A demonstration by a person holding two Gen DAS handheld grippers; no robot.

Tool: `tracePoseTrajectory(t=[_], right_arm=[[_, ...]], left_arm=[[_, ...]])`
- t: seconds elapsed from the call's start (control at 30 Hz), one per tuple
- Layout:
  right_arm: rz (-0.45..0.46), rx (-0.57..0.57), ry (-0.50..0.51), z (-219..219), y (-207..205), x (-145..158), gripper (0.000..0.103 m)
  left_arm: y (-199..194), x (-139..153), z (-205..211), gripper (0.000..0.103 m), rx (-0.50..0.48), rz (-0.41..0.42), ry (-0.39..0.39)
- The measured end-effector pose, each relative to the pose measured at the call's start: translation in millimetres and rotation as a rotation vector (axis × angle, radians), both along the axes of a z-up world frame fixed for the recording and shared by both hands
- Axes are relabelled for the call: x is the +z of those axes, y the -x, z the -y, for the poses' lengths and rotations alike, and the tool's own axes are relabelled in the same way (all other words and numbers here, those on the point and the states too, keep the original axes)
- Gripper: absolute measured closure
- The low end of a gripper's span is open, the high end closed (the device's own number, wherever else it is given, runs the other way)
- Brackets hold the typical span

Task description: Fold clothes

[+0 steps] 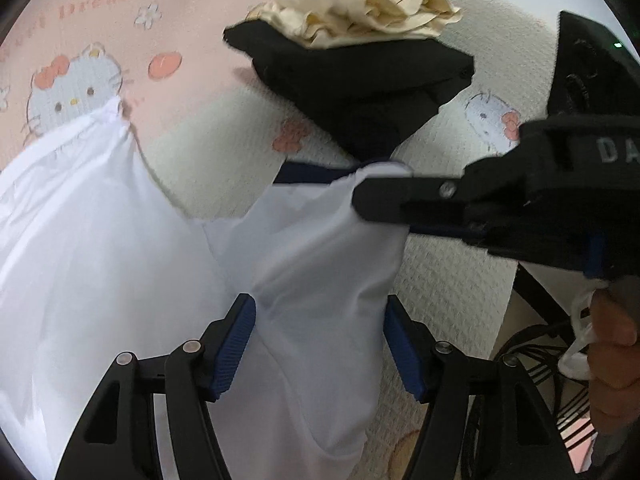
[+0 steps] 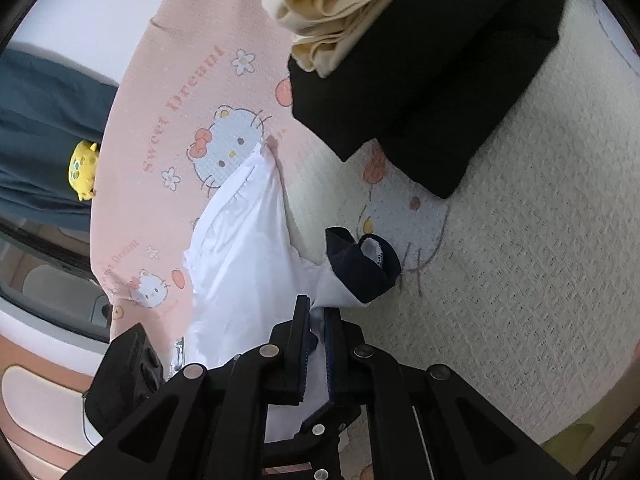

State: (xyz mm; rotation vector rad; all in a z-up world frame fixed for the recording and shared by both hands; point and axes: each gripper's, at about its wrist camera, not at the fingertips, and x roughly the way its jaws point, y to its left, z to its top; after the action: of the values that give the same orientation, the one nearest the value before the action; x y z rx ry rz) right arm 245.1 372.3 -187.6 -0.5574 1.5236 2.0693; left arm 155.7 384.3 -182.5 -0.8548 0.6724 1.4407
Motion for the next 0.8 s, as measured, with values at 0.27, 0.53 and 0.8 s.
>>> tracePoseTrajectory(t=[0.27, 0.53, 0.8], right_arm=[[0.056, -0.011, 0.018, 2.8, 1.4, -7.9, 0.095], [0.046, -0.064, 0.127, 4.1, -9.0, -36.4, 0.055], [0.019, -0.064, 0.106, -8.3, 4.0, -39.2, 0.055]], left_arm=[[-5.1, -15.6, -5.9, 0.085, -0.033, 0.002, 0.005], [17.0, -23.2, -12.3, 0.09, 0.045, 0.219, 0.016], [28.9, -11.6, 26.2, 0.096, 0.076, 0.297, 0.002]])
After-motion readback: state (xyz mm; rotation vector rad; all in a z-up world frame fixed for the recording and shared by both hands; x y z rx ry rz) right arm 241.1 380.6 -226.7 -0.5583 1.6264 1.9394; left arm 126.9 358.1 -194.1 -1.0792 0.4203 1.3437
